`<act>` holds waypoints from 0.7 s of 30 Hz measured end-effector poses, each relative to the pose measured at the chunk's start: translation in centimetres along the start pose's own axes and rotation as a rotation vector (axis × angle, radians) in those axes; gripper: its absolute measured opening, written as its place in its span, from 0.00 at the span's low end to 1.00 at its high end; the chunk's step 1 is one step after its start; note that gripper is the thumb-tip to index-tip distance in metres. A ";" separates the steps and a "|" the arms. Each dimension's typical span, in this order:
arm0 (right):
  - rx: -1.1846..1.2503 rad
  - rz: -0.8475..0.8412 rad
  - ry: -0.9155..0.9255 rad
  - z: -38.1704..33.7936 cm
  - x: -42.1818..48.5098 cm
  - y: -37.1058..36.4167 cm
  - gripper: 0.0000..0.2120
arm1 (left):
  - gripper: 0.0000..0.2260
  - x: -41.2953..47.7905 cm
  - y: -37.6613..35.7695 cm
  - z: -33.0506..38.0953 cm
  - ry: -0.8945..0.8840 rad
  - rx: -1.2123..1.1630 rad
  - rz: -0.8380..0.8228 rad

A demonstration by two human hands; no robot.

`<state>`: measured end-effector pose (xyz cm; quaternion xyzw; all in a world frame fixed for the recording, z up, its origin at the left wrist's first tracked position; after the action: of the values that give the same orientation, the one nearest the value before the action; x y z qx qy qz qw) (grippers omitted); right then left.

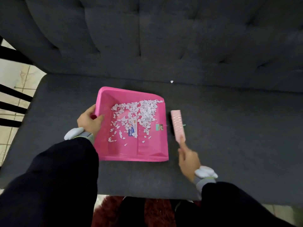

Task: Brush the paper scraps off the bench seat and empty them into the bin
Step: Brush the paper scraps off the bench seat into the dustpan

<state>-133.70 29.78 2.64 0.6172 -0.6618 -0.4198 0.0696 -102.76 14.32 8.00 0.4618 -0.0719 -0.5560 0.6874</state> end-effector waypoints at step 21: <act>-0.421 -0.025 -0.058 -3.4 16.8 9.6 0.23 | 0.22 6.7 1.5 2.7 0.122 -0.015 0.076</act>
<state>-142.76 12.41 3.79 0.5847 -0.5536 -0.5673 0.1726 -100.84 7.19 7.81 0.4866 -0.0431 -0.5009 0.7145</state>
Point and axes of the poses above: each hand's wrist, its own x-axis towards the middle knuckle, its own y-axis out of the back of the hand, z = x × y, the point moved 3 cm from there along x, towards the middle knuckle, and after that the axes turned 6 degrees about x, right-handed, at the moved point
